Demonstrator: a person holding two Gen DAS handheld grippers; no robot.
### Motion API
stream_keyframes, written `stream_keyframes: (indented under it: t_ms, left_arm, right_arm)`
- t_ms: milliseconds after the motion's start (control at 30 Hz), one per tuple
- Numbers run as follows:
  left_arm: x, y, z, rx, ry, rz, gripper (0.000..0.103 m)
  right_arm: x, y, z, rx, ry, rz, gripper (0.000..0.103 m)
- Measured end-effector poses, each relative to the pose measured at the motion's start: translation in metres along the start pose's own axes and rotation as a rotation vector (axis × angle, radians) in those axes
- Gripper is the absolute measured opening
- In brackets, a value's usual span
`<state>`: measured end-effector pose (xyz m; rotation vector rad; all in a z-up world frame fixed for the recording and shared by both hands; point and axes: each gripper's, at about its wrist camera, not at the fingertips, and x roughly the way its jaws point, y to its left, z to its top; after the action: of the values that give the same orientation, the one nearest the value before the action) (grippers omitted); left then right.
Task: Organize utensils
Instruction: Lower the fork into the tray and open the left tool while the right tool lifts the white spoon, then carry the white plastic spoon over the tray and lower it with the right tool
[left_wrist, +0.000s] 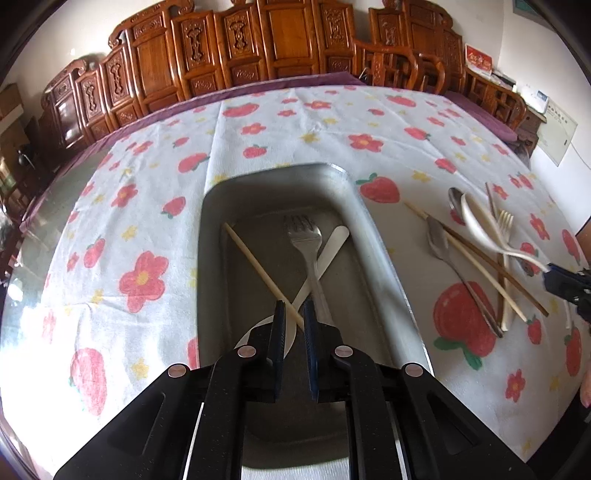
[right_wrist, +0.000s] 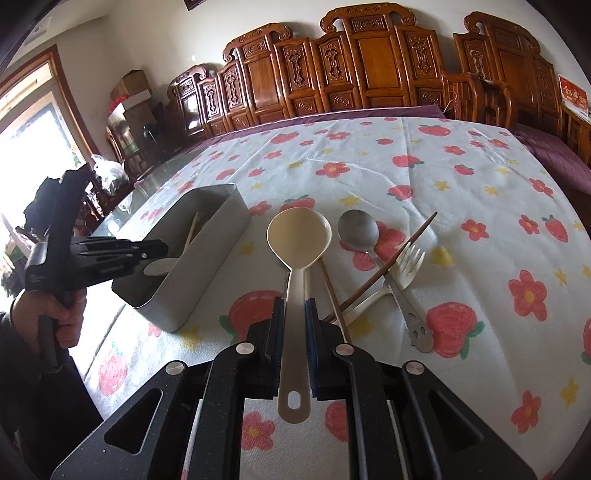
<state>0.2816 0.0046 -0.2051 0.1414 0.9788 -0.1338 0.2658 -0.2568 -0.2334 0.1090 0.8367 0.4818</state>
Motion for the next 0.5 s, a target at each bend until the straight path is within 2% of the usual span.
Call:
stream_keyframes:
  t_ms: [100,233,500]
  left_arm:
    - [-0.014,0.002,-0.002,-0.001,-0.027,-0.013,0.01]
    - [-0.034,0.007,-0.007,-0.017,-0.074,-0.027,0.02]
    - [-0.055,0.022,-0.018,-0.068,-0.141,-0.049,0.022]
  right_arm:
    - [0.0,0.006,0.0,-0.013,0.002,-0.007,0.013]
    - [-0.005,0.014,0.002,-0.018,-0.004,-0.004,0.013]
    - [-0.014,0.045,0.017,-0.078,0.004,0.016,0.013]
